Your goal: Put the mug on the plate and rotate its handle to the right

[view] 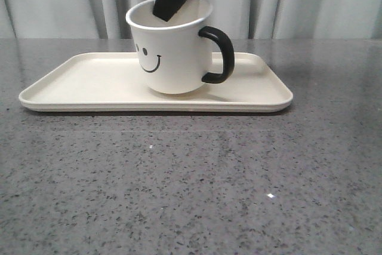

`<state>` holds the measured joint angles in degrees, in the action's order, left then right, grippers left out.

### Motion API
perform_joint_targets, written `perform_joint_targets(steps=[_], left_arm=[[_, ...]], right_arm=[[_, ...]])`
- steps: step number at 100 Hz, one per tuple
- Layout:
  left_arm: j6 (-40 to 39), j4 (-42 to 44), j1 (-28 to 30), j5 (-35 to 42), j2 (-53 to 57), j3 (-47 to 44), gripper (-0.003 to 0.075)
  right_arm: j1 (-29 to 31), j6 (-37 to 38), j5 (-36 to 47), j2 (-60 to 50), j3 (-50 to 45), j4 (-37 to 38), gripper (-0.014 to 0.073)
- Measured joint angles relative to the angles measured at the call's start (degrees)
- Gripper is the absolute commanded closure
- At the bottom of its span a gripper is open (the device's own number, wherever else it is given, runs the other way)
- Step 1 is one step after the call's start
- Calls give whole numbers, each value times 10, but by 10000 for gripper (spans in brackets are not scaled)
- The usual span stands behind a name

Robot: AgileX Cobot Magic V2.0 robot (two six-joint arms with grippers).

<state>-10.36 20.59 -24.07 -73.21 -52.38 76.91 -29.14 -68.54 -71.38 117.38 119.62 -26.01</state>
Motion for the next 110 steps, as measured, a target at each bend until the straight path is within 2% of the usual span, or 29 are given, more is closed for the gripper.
perform_joint_targets(steps=[50, 110], left_arm=[[0, 0, 0, 0, 0, 0, 740], [0, 0, 0, 0, 0, 0, 740]], right_arm=[[0, -80, 0, 0, 0, -30, 659], [0, -175, 0, 0, 0, -31, 659]])
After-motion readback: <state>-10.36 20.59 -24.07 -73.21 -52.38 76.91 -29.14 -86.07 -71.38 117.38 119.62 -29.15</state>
